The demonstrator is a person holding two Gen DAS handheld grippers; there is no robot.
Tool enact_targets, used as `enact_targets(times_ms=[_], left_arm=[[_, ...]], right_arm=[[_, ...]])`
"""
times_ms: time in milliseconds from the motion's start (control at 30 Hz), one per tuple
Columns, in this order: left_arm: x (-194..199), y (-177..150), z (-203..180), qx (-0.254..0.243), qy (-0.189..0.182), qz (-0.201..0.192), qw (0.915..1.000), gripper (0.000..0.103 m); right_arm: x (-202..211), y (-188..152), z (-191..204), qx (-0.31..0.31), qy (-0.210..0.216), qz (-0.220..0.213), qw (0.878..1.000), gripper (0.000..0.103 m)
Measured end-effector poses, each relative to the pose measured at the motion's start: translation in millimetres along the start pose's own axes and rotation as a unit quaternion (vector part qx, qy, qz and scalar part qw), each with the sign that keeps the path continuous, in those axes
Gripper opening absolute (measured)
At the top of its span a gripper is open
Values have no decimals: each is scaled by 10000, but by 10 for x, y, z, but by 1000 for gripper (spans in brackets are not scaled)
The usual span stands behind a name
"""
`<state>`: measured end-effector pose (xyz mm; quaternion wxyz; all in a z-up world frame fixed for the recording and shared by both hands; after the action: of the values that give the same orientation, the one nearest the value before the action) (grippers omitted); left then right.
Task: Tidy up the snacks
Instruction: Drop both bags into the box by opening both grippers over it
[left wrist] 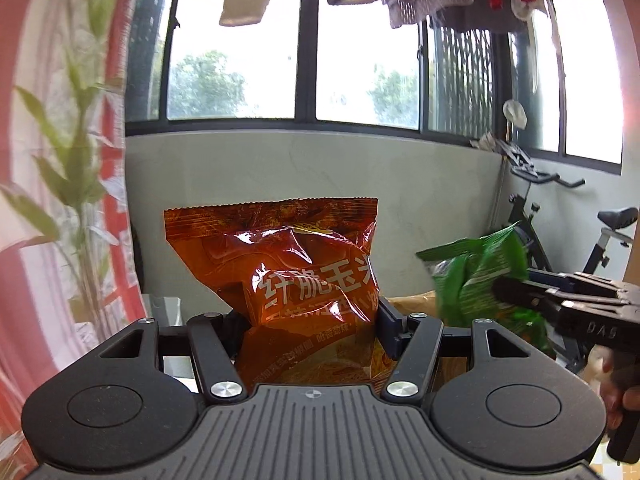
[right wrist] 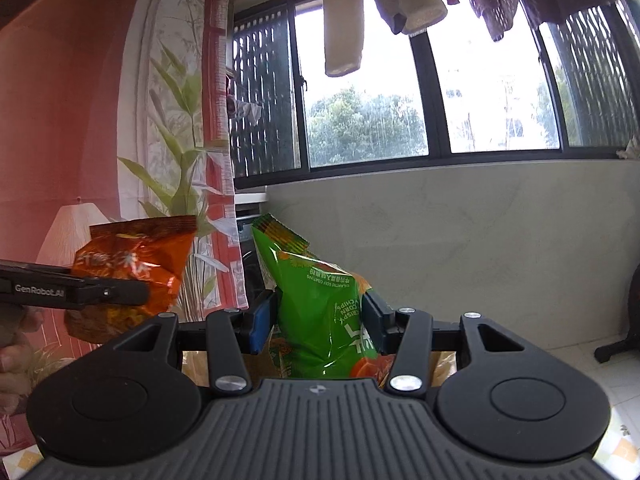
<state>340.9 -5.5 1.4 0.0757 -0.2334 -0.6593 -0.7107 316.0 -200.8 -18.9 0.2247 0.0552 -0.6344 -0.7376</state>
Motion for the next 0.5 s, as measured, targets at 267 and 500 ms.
enact_targets(times_ms=[267, 500], left_arm=[[-666, -41, -83, -152, -262, 570, 9979, 65], [-910, -186, -28, 147, -312, 844, 9958, 79]], right_arm=[[-391, -177, -142, -311, -124, 460, 9984, 52], [-465, -311, -232, -314, -320, 711, 9965, 58]])
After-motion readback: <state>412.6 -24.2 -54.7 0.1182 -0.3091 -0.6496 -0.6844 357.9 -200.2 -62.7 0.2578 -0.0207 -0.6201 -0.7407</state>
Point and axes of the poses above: each gripper's, at about its wrist camera, not at the fingertips, and x roughly against the way its jaws point, z to its left, y to its top, the point moved 7 cm from there along -x, roughly the way its jaws point, and after that the axes turned 8 degrees about z, right-handed, at the moved point
